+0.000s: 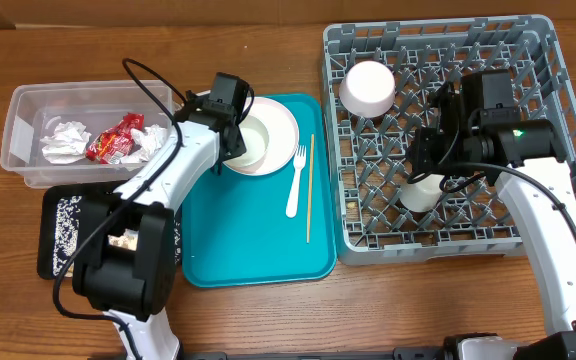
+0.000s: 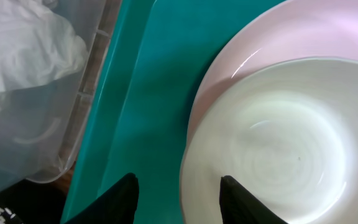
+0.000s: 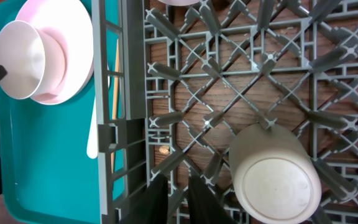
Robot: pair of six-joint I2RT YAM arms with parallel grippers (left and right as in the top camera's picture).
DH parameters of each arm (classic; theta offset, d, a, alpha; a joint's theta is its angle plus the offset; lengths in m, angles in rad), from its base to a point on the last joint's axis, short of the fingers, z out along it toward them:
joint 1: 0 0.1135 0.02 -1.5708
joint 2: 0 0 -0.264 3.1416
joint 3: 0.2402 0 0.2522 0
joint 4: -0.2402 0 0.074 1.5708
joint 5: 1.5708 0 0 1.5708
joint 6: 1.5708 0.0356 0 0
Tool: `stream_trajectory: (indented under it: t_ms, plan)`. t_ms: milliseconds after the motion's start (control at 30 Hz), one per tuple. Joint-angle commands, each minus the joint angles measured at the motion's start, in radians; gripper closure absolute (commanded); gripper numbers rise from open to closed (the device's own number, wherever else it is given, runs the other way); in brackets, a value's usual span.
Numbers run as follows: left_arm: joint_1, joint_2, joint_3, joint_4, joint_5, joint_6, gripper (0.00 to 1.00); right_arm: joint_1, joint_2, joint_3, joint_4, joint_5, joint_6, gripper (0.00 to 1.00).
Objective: Sort waste into correct bins and load items into the dishwasher
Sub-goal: 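Lower the left gripper and grasp the white bowl's rim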
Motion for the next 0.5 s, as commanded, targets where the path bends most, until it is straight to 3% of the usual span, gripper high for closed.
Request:
stream_trajectory:
  t_ms: [0,267,367,467]
  plan:
    - [0.005,0.027,-0.001,0.006,-0.006,0.005,0.55,-0.003,0.003,0.005,0.001,-0.002,0.002,0.84]
    - [0.005,0.028,-0.001,0.016,-0.003,0.005,0.7,-0.003,0.003,0.005,0.002,-0.002,0.002,0.84]
    - [0.005,0.028,-0.001,0.016,-0.003,0.005,0.84,-0.003,0.003,0.005,0.002,-0.002,0.002,0.83]
    - [0.005,0.028,-0.003,0.016,-0.002,0.005,0.85,-0.003,0.003,0.005,0.002,-0.001,0.002,0.83]
